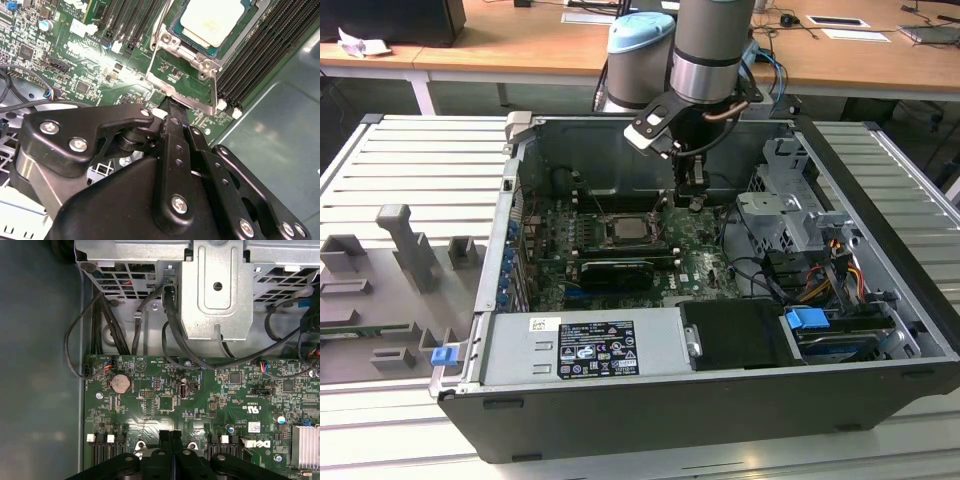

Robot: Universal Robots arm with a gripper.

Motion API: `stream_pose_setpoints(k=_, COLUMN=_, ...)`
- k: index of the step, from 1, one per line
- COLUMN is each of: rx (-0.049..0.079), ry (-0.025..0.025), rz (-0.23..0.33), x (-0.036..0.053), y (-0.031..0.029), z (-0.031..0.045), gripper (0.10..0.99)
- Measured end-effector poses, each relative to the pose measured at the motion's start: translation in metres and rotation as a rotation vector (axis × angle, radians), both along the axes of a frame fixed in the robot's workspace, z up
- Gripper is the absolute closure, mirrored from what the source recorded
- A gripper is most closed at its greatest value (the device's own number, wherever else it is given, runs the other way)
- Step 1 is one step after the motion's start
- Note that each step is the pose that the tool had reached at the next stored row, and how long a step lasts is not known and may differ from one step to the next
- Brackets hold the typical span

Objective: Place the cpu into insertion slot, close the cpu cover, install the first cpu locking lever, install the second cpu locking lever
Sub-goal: 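Close the cpu cover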

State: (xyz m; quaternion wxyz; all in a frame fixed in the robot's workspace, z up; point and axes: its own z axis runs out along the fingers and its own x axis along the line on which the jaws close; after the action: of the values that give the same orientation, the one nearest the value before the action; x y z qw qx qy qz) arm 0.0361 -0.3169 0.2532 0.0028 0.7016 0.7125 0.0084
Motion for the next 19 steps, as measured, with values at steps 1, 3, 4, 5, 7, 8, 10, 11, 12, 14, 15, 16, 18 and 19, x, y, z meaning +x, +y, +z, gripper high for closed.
stream_pose_setpoints(k=1, rx=0.000, ry=0.0000, rz=0.000, x=-0.0002, y=0.0000, z=0.0000, gripper=0.980)
stream_pose_setpoints(k=3, rx=0.000, ry=0.0000, rz=0.000, x=-0.0008, y=0.0000, z=0.0000, gripper=0.980)
stream_pose_setpoints(k=4, rx=0.000, ry=0.0001, rz=0.000, x=-0.0009, y=0.0000, z=0.0000, gripper=0.980)
stream_pose_setpoints(k=5, rx=0.000, ry=0.0000, rz=0.000, x=-0.0011, y=0.0000, z=0.0000, gripper=0.980)
stream_pose_setpoints(k=7, rx=0.000, ry=0.0000, rz=0.000, x=-0.0016, y=0.0000, z=0.0000, gripper=0.980)
stream_pose_setpoints(k=8, rx=0.000, ry=0.0000, rz=0.000, x=-0.0018, y=0.0000, z=0.0000, gripper=0.980)
stream_pose_setpoints(k=10, rx=0.000, ry=0.0000, rz=0.000, x=-0.0025, y=0.0000, z=0.0000, gripper=0.980)
stream_pose_setpoints(k=11, rx=0.000, ry=0.0000, rz=0.000, x=-0.0028, y=0.0000, z=0.0000, gripper=0.980)
stream_pose_setpoints(k=12, rx=0.000, ry=0.0000, rz=0.000, x=-0.0031, y=0.0000, z=0.0000, gripper=0.980)
stream_pose_setpoints(k=14, rx=0.000, ry=0.0000, rz=0.000, x=-0.0037, y=0.0000, z=0.0000, gripper=0.980)
stream_pose_setpoints(k=15, rx=0.000, ry=0.0000, rz=0.000, x=-0.0046, y=0.0000, z=-0.0001, gripper=0.980)
stream_pose_setpoints(k=16, rx=0.000, ry=-0.0004, rz=0.000, x=-0.0052, y=0.0000, z=-0.0002, gripper=0.980)
stream_pose_setpoints(k=18, rx=0.000, ry=-0.0017, rz=0.000, x=-0.0066, y=0.0001, z=-0.0008, gripper=0.980)
stream_pose_setpoints(k=19, rx=0.000, ry=-0.0027, rz=0.000, x=-0.0074, y=0.0000, z=-0.0016, gripper=0.980)
